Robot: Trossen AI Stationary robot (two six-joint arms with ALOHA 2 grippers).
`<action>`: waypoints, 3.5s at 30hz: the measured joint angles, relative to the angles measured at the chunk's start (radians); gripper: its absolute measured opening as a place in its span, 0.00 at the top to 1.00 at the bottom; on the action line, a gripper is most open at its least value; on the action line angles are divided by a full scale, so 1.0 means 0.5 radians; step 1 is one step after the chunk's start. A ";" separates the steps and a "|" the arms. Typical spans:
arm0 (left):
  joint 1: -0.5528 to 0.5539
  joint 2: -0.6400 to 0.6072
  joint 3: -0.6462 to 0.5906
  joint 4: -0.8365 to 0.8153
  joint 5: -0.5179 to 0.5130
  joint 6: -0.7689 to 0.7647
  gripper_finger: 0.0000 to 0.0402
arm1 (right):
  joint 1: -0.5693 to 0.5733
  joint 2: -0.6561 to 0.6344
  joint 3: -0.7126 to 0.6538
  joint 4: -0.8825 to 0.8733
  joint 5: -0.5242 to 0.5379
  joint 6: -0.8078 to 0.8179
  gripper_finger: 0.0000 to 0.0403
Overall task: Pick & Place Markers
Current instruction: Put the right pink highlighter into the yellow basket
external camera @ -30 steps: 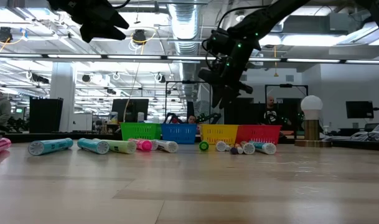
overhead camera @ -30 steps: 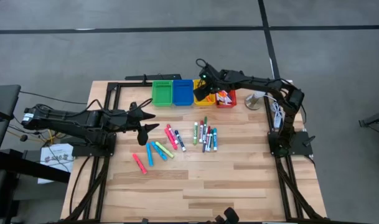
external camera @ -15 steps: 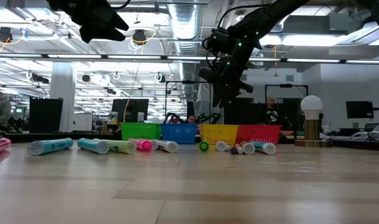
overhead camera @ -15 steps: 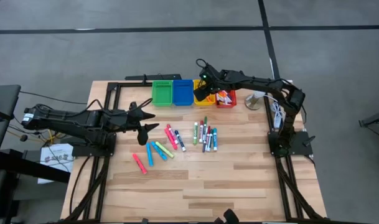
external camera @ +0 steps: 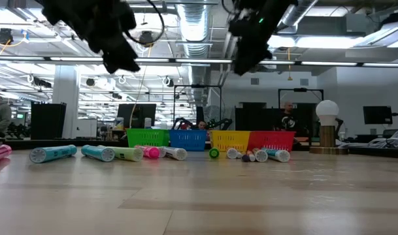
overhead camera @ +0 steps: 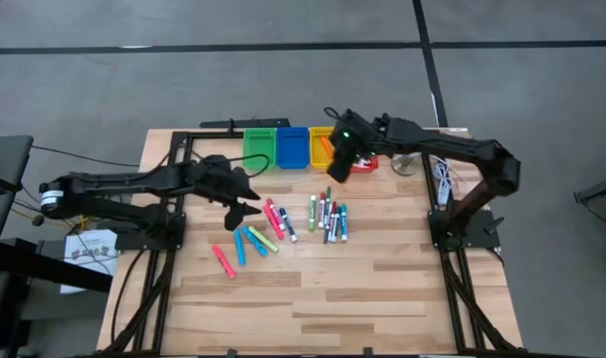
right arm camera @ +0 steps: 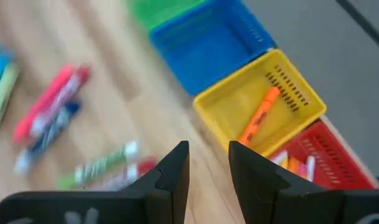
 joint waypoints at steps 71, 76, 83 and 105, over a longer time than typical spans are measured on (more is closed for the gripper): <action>-0.160 1.080 0.008 0.257 -0.360 1.696 0.48 | 0.743 -0.405 -0.001 -0.399 -0.156 0.070 0.75; -0.159 1.080 0.008 0.267 -0.197 1.694 0.48 | 0.743 -0.405 -0.001 -0.398 -0.156 0.058 0.75; -0.157 1.194 0.012 0.318 -0.120 1.686 0.48 | 0.743 -0.405 -0.001 -0.397 -0.156 0.056 0.75; -0.228 1.182 0.006 0.328 -0.161 1.591 0.60 | 0.757 -0.405 -0.001 -0.397 -0.156 0.070 0.75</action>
